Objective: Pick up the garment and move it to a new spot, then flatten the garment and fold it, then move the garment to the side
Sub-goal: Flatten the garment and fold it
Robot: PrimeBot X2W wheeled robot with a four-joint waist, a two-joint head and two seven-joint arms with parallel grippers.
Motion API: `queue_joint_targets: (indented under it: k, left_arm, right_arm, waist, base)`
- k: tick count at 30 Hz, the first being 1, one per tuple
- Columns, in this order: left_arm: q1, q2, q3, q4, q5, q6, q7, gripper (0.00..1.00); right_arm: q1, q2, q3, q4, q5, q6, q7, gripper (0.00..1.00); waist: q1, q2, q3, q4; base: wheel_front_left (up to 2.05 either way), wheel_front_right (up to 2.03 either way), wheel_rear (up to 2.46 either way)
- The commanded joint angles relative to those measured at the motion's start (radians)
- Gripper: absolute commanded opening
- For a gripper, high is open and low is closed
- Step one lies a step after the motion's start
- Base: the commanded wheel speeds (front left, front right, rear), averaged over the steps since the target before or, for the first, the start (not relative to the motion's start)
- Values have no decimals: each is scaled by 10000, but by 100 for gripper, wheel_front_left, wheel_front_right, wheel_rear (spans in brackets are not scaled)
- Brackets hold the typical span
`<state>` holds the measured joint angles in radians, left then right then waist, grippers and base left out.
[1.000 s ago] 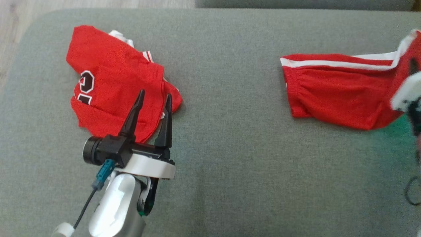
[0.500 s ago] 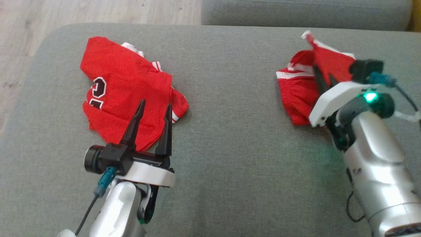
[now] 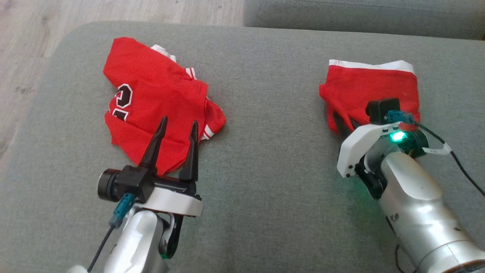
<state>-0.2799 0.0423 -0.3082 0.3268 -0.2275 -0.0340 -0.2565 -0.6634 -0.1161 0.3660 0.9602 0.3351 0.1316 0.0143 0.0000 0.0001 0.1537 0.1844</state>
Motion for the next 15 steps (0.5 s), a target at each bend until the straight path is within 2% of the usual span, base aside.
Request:
queue_joint_targets:
  k: [1,7,15]
  left_arm:
    - [-222,82,270,-271,-11,43,-53,100]
    - [-220,95,307,-346,-22,63,-53,100]
    - [-181,99,466,-667,-38,101,-53,100]
  right_arm:
    - [-288,12,279,-133,-127,-9,-236,100]
    - [-656,-251,388,-45,206,-9,-977,100]
    - [-474,-1300,-452,-1077,828,-9,-1760,100]
  waist:
    - [0,-1,-25,-46]
    - [0,-1,-190,-494]
    - [0,-1,-555,-1274]
  base:
    - [0,0,0]
    - [0,0,0]
    - [0,0,0]
